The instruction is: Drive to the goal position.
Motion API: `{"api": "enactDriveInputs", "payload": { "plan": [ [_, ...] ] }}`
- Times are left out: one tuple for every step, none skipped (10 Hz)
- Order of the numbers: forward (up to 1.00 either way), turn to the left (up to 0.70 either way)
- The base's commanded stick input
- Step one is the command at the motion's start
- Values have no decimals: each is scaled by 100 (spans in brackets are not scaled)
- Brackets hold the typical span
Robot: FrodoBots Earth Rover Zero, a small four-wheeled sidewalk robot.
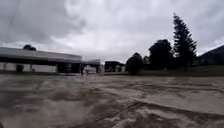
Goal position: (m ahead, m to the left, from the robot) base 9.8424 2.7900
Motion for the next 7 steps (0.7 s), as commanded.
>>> {"api": "enactDriveInputs", "payload": {
  "plan": [
    [70,0],
    [70,0],
    [70,0],
    [70,0],
    [70,0],
    [70,0],
    [70,0]
  ]
}}
